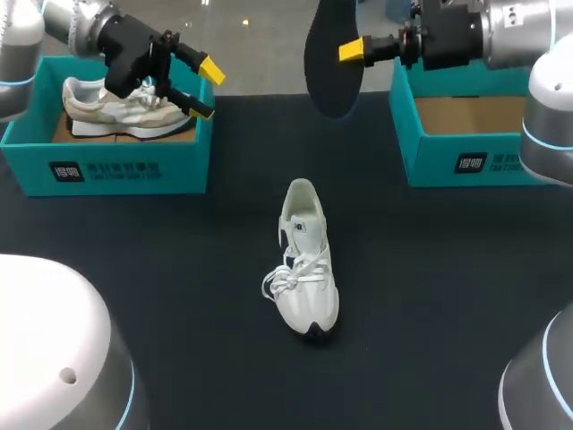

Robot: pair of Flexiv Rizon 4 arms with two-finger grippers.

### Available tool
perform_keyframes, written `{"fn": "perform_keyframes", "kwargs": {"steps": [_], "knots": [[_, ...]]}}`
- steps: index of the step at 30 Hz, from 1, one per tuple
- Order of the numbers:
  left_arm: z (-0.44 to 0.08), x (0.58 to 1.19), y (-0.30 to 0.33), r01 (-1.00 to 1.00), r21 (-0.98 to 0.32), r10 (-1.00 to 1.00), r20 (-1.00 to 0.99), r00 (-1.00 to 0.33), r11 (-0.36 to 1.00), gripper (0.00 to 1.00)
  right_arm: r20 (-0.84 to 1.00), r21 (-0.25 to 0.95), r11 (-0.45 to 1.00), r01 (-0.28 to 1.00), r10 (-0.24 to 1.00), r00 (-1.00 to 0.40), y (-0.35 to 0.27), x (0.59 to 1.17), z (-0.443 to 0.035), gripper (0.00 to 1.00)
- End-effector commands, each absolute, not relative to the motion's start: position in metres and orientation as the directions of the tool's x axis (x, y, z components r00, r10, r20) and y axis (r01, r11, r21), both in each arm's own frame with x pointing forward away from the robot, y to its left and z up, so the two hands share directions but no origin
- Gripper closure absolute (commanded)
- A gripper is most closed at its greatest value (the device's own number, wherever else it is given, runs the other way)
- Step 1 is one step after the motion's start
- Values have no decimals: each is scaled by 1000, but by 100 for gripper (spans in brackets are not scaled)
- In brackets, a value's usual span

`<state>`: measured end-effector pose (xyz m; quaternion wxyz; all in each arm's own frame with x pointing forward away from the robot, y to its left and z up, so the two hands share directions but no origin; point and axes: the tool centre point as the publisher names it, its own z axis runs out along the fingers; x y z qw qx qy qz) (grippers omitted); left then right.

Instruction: Take the shoe out of the shoebox, open the shoe tongue, remove and reinsert the insole, then place the shoe into the shoebox

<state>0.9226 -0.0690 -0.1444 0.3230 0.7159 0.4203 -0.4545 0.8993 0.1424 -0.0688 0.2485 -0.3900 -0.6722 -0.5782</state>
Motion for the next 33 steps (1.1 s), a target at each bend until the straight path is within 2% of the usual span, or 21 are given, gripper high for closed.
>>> {"fn": "perform_keyframes", "kwargs": {"steps": [1, 3, 17, 25, 33], "knots": [[-144, 924, -64, 894, 47, 353, -909, 223, -446, 0, 755, 610, 37, 791, 274, -595, 157, 906, -68, 100], [-145, 924, -63, 912, 16, 362, -915, 179, -411, 0, 755, 610, 37, 791, 274, -595, 157, 906, -68, 100], [-145, 924, -63, 912, 16, 362, -915, 179, -411, 0, 755, 610, 37, 791, 274, -595, 157, 906, -68, 100], [-145, 924, -63, 912, 16, 362, -915, 179, -411, 0, 587, 781, 36, 623, 301, -752, 174, 913, -111, 100], [-145, 924, -63, 912, 16, 362, -915, 179, -411, 0, 550, 810, 66, 583, 260, -793, 172, 913, -144, 100]]}}
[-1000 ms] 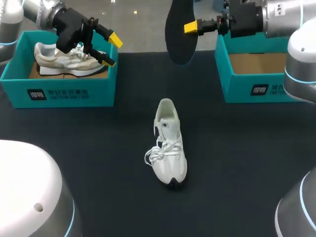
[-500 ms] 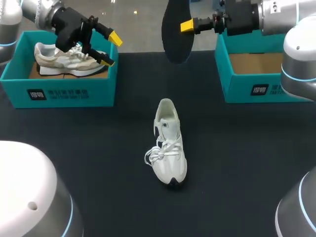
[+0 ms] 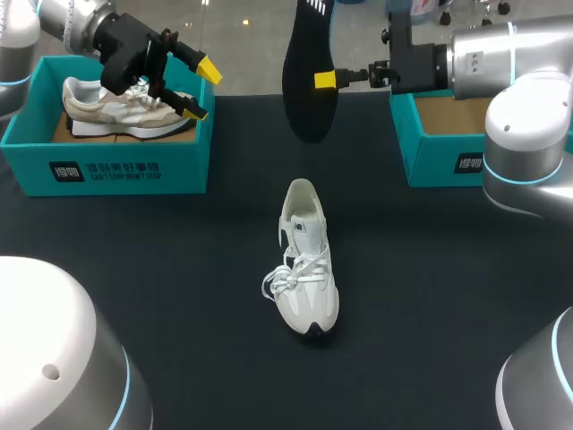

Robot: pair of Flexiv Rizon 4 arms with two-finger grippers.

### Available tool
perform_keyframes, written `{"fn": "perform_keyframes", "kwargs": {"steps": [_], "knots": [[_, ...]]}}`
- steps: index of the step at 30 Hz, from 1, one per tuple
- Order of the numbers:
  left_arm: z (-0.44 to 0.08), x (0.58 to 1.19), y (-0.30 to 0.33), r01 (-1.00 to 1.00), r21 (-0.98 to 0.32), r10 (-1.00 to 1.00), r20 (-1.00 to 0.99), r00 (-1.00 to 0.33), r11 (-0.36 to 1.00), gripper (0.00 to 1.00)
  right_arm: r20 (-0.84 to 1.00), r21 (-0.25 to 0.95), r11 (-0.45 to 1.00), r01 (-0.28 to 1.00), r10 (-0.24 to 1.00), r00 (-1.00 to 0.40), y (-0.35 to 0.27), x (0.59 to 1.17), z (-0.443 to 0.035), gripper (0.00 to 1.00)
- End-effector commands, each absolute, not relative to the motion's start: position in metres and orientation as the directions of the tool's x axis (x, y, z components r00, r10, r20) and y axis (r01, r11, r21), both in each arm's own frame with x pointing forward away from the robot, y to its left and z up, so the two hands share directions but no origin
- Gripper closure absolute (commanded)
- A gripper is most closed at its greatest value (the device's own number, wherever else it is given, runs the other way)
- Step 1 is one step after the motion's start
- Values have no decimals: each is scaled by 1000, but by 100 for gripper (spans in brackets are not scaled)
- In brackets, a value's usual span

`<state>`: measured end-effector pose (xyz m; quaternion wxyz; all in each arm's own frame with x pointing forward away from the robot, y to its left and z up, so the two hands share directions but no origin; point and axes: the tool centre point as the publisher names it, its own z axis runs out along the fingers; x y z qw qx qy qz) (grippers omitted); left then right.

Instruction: Take the shoe out of the shoebox, open the shoe tongue, remove and reinsert the insole, then place the shoe into the shoebox

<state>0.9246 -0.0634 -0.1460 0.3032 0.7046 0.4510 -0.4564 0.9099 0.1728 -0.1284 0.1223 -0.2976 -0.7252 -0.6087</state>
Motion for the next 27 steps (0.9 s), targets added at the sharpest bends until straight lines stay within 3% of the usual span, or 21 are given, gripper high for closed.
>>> {"fn": "perform_keyframes", "kwargs": {"steps": [1, 11, 27], "knots": [[-145, 924, -63, 912, 16, 362, -915, 179, -411, 0, 555, 801, 85, 593, 266, -788, 172, 912, -150, 100], [-145, 924, -63, 912, 16, 362, -915, 179, -411, 0, 584, 761, 141, 633, 272, -764, 161, 902, -192, 100], [-145, 924, -63, 912, 16, 362, -915, 179, -411, 0, 562, 780, 138, 610, 275, -780, 166, 903, -198, 100]]}}
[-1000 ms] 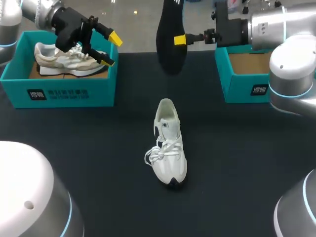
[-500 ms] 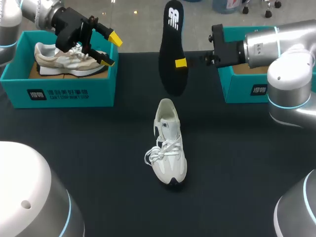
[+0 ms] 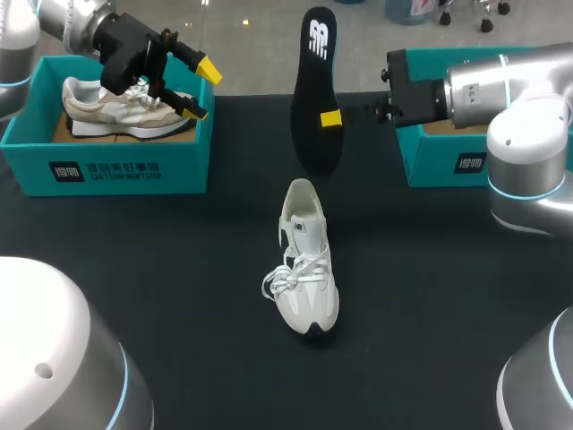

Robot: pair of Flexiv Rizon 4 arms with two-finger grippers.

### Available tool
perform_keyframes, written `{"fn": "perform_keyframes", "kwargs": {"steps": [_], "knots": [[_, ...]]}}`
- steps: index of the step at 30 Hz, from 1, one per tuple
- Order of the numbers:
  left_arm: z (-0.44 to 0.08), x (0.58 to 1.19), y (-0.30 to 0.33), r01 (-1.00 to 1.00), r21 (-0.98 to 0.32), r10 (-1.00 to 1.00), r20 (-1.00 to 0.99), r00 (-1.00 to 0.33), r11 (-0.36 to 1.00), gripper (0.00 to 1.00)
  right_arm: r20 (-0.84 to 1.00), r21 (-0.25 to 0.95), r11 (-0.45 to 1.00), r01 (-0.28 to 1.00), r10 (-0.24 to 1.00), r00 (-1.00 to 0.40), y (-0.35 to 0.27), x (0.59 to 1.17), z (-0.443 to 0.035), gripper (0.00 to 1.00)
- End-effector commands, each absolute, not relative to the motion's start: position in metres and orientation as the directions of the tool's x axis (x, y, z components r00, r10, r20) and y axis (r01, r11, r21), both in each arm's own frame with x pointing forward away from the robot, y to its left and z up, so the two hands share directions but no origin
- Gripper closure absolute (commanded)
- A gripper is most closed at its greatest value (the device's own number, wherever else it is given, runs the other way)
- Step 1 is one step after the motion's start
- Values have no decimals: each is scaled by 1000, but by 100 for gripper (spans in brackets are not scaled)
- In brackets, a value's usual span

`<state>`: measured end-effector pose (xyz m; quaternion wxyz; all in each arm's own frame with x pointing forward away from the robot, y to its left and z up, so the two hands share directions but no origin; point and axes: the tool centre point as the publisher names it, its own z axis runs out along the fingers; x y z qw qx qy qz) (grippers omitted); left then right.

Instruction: Take the shoe out of the shoebox, open the shoe tongue, remove and reinsert the insole, then place the shoe into the shoebox

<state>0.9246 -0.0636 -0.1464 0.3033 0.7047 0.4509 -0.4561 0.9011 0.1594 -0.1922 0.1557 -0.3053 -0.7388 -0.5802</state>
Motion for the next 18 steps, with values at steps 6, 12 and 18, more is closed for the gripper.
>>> {"fn": "perform_keyframes", "kwargs": {"steps": [6, 12, 18], "knots": [[-145, 924, -63, 912, 16, 362, -915, 179, -411, 0, 499, 812, 167, 559, 300, -813, 175, 909, -222, 100], [-145, 924, -63, 912, 16, 362, -915, 179, -411, 0, 464, 829, 191, 525, 291, -837, 178, 912, -238, 100], [-145, 924, -63, 912, 16, 362, -915, 179, -411, 0, 410, 861, 199, 467, 269, -871, 180, 909, -254, 100]]}}
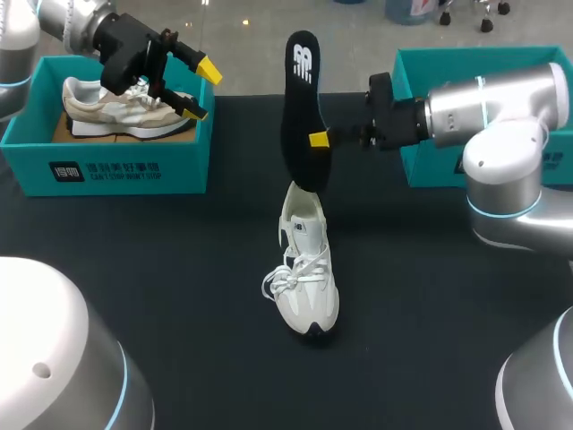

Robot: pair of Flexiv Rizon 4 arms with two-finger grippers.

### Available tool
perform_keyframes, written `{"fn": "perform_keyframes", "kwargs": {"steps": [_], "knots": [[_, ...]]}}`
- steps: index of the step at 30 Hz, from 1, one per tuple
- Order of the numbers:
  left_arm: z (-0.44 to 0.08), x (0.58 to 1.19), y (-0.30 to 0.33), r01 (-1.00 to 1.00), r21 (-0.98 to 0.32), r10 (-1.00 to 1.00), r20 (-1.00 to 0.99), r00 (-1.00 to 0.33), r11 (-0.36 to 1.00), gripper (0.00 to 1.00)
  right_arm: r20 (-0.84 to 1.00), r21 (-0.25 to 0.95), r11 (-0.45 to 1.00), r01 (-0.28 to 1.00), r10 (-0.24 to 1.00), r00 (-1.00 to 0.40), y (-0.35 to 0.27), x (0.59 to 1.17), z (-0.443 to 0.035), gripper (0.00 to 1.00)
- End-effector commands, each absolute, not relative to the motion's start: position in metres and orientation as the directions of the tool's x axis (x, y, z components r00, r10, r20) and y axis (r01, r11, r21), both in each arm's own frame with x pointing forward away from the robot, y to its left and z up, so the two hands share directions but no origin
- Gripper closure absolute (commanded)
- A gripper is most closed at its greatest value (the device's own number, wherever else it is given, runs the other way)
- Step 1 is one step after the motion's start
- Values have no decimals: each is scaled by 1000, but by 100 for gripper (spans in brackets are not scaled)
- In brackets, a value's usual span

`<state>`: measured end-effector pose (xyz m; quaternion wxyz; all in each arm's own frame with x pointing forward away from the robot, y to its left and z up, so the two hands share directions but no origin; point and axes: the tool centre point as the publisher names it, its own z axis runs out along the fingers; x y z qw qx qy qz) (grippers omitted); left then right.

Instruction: Take the shoe out of the shoebox, open the shoe tongue, remove and reinsert the insole, then place the shoe into the shoebox

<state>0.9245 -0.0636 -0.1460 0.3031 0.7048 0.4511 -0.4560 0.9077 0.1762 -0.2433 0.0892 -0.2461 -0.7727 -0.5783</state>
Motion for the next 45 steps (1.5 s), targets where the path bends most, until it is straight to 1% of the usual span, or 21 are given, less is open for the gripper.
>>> {"fn": "perform_keyframes", "kwargs": {"steps": [1, 4, 17, 20, 26, 31, 45], "knots": [[-145, 924, -63, 912, 16, 362, -915, 179, -411, 0, 413, 859, 202, 470, 269, -870, 179, 909, -257, 100], [-145, 924, -63, 912, 16, 362, -915, 179, -411, 0, 465, 831, 210, 516, 247, -850, 179, 904, -267, 100], [-145, 924, -63, 912, 16, 362, -915, 179, -411, 0, 465, 831, 210, 516, 247, -850, 179, 904, -267, 100], [-145, 924, -63, 912, 16, 362, -915, 179, -411, 0, 457, 849, 177, 499, 229, -859, 185, 904, -275, 100], [-145, 924, -63, 912, 16, 362, -915, 179, -411, 0, 475, 840, 172, 515, 227, -850, 190, 901, -283, 100], [-145, 924, -63, 912, 16, 362, -915, 179, -411, 0, 485, 840, 141, 524, 235, -842, 189, 900, -288, 100], [-145, 924, -63, 912, 16, 362, -915, 179, -411, 0, 499, 828, 162, 537, 225, -837, 189, 894, -304, 100]]}}
